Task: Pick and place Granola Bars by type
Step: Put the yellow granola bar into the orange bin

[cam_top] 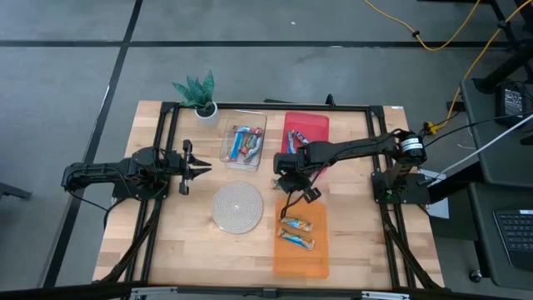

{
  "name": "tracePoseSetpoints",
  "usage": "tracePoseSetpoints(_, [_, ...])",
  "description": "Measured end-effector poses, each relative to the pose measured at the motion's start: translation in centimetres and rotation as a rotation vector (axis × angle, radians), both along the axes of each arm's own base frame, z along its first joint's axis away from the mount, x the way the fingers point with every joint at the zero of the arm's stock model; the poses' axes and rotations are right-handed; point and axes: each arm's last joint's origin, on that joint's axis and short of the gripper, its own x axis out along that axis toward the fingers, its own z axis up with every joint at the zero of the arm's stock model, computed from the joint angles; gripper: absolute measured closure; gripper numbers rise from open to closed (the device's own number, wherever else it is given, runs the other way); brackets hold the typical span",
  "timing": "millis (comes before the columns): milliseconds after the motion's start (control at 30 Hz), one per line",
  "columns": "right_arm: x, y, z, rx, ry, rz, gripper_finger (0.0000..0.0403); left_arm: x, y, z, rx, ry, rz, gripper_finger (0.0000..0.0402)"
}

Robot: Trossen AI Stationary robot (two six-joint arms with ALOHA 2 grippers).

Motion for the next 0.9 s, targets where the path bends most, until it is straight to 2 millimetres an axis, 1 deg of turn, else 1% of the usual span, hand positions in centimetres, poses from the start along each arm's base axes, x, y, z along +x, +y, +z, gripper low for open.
tracePoseSetpoints(300, [1.1,0.2,5.6,0.013,-0.090,-0.031,0.0361,0.0,0.0,0.0,0.000,0.000,0.000,0.0347])
tracePoseSetpoints(500, [0.8,1.1,8.7,0.046,-0.097,-0.108,0.0360,0.0,0.0,0.0,0.000,0.000,0.000,0.0347])
tracePoseSetpoints(600, [0.5,1.9,9.4,0.065,-0.075,-0.154,0.0364,0.0,0.0,0.0,0.000,0.000,0.000,0.0347])
tracePoseSetpoints(733, [-0.1,3.3,9.7,0.095,-0.018,-0.253,0.0367,0.0,0.0,0.0,0.000,0.000,0.000,0.0347])
tracePoseSetpoints(900, [-1.1,5.9,9.6,0.123,0.067,-0.378,0.0362,0.0,0.0,0.0,0.000,0.000,0.000,0.0347])
